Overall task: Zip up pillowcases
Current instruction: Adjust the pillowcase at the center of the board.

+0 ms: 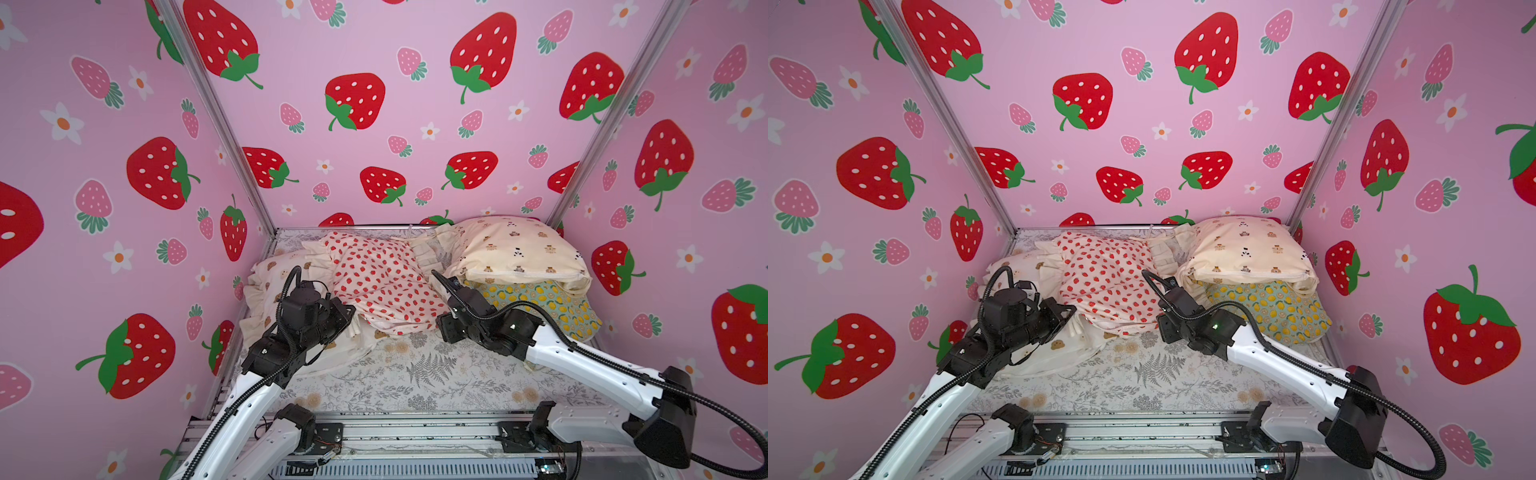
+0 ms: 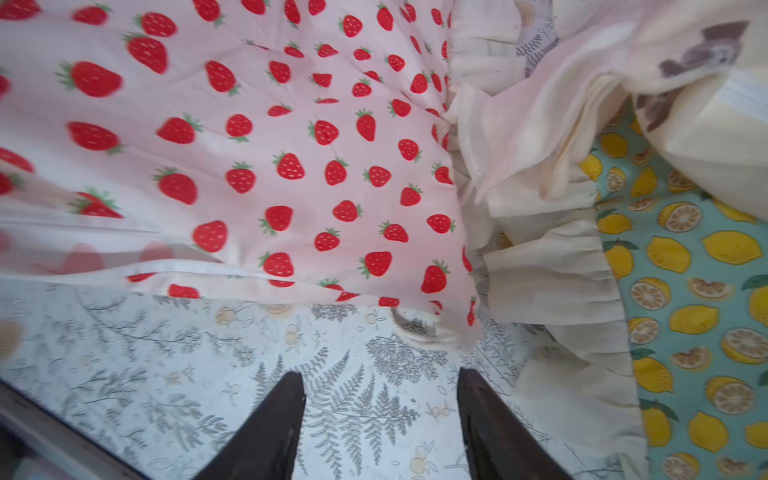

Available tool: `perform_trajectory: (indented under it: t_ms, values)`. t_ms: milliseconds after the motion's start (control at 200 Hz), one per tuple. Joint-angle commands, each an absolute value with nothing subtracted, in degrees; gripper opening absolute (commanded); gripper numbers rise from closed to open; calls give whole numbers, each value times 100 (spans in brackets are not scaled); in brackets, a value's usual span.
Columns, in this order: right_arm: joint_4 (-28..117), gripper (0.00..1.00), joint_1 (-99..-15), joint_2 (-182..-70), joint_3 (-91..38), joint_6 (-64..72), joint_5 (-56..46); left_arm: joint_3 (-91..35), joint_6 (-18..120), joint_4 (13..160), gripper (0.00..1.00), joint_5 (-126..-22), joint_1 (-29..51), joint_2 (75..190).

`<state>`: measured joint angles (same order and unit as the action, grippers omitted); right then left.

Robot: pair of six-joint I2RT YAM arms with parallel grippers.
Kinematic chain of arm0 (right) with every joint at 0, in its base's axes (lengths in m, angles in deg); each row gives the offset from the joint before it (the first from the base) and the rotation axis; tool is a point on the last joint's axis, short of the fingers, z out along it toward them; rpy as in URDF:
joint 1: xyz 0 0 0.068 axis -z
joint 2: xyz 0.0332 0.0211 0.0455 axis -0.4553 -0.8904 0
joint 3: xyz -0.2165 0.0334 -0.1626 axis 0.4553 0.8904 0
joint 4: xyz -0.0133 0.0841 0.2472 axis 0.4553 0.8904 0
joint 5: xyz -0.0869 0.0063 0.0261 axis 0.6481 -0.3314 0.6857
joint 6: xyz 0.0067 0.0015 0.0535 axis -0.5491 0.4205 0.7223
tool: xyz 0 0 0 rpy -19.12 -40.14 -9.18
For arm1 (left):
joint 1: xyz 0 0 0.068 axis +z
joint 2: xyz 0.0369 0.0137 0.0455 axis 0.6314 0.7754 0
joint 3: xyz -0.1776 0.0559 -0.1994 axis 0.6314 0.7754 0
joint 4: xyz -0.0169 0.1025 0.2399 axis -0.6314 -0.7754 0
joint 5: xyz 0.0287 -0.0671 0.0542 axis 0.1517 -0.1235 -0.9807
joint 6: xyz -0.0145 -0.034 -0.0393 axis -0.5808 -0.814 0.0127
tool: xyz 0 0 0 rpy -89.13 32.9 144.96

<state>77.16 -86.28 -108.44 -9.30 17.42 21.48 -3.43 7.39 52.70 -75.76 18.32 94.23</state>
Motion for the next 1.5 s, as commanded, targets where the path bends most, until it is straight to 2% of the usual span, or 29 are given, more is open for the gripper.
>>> perform_trajectory:
  t_ms: [0, 150, 190, 370, 640, 895, 1186, 1496]
  values:
    - [7270, 56, -9035, -10963, -1106, 2403, 1543, -676, 431, 5099, 0, -7431, 1859, 9414]
    - [6615, 53, -9492, -11487, -1492, 2668, 1106, -728, 351, 4747, 0, -7311, 1858, 9395]
    - [6369, 49, -9576, -11597, -1533, 2736, 975, -692, 272, 4692, 0, -7319, 1859, 9361]
    - [5612, 41, -10037, -11902, -1561, 2681, 1066, -451, -322, 4790, 0, -7110, 1859, 9263]
    - [4518, 33, -10152, -12275, -1262, 2988, 854, -401, -671, 4608, 0, -7134, 1854, 9261]
    - [3626, 32, -10152, -12755, -1088, 3121, 1012, -186, -957, 4836, 0, -7030, 1850, 9201]
    - [3416, 36, -10152, -12836, -920, 3363, 1432, -101, -1028, 4957, 0, -6934, 1850, 9216]
    - [3378, 31, -10152, -12785, -918, 3110, 1747, -52, -1066, 5066, 0, -6862, 1851, 9205]
